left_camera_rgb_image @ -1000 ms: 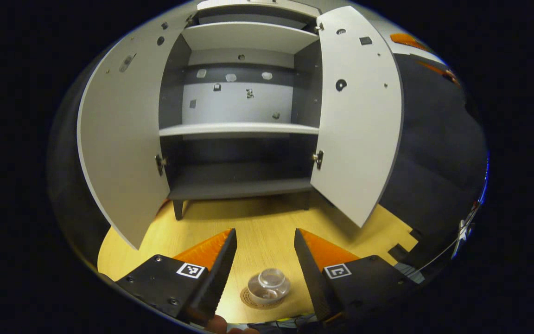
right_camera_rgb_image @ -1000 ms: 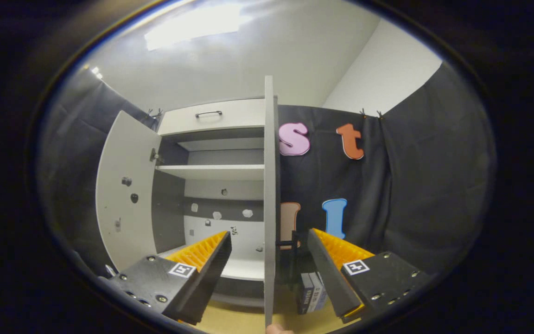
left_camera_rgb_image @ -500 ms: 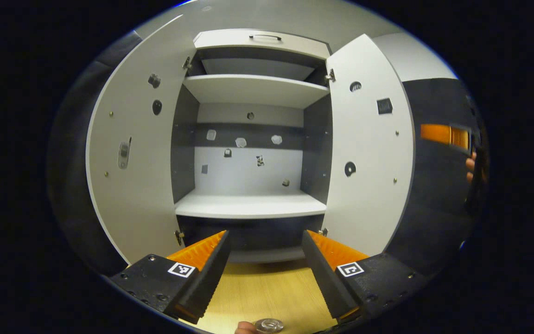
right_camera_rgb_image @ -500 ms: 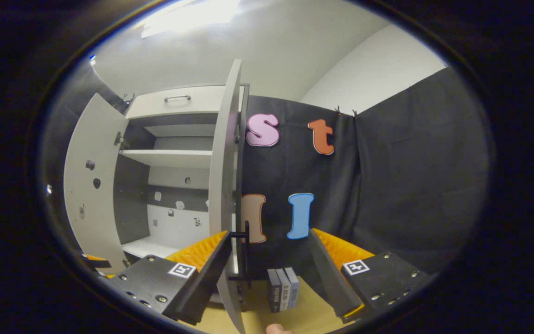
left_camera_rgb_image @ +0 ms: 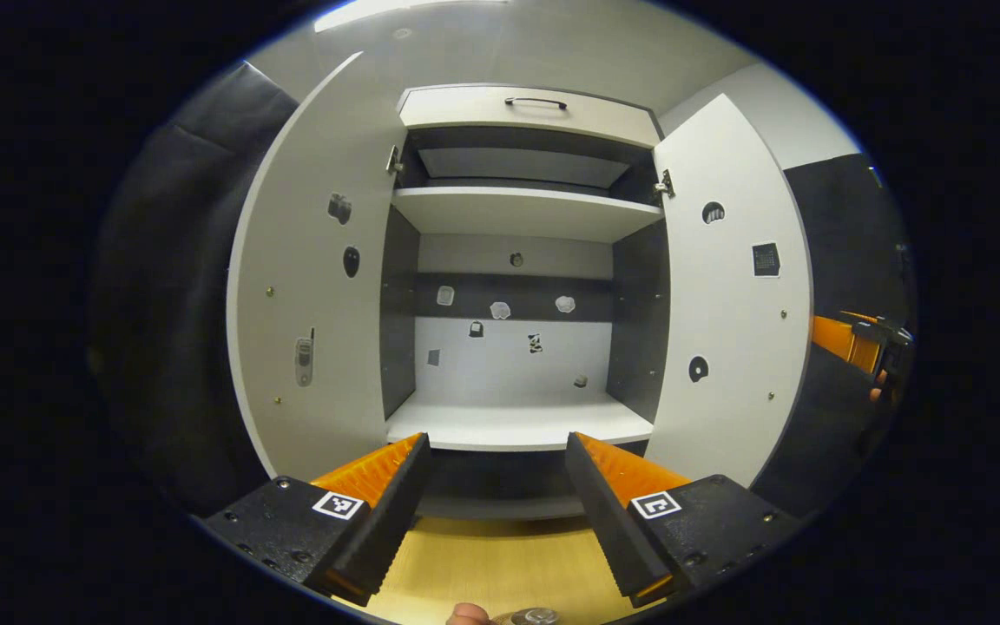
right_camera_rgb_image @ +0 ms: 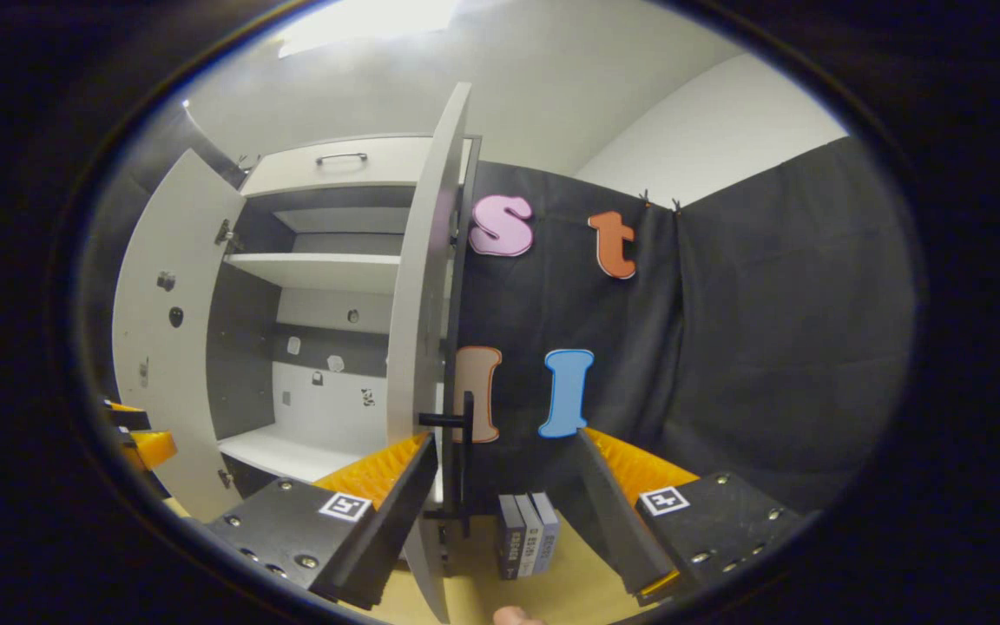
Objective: Grasp the bottle in the cabinet with the left hand and place it on the coaster, then close the right door with the right hand and the left door with the left hand.
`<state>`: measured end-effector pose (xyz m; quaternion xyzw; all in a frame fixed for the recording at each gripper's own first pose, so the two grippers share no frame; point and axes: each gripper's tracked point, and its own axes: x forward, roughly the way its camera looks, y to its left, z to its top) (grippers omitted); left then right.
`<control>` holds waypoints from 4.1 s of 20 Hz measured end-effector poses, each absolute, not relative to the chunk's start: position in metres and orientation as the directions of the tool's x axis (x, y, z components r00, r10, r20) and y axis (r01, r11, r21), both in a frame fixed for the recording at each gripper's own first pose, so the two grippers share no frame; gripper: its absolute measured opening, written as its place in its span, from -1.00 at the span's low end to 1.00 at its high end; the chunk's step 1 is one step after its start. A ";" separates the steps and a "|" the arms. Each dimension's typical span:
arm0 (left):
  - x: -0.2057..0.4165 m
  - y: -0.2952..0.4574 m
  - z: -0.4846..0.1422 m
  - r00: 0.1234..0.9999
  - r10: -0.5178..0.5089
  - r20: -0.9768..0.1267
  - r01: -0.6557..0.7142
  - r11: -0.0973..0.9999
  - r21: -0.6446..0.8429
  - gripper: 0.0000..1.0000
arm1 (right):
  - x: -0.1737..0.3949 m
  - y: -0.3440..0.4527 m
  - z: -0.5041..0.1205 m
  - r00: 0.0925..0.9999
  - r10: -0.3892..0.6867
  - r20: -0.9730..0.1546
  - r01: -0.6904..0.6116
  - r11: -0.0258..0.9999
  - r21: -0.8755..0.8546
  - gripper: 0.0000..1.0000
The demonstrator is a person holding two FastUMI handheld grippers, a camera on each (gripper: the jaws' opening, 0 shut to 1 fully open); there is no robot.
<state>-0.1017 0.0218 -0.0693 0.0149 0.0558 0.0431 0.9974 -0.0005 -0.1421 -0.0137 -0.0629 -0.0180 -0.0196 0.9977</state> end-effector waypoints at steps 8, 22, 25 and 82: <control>-0.117 0.074 -0.059 0.976 0.199 -0.085 -0.198 0.980 0.022 0.92 | 0.009 -0.065 -0.022 0.990 0.143 0.014 -0.141 0.986 -0.093 0.93; -0.155 0.167 -0.064 0.908 0.411 -0.084 -0.412 0.911 0.008 0.93 | 0.053 0.024 -0.043 0.947 0.320 -0.026 -0.321 0.947 -0.008 0.86; -0.162 0.177 -0.065 0.894 0.439 -0.085 -0.440 0.898 0.005 0.87 | 0.061 0.040 -0.047 0.937 0.347 -0.037 -0.347 0.938 0.005 0.97; -0.068 0.160 -0.024 0.999 0.039 0.010 -0.039 0.999 0.006 0.76 | 0.084 0.044 -0.037 0.997 0.053 0.059 -0.054 0.999 0.010 0.99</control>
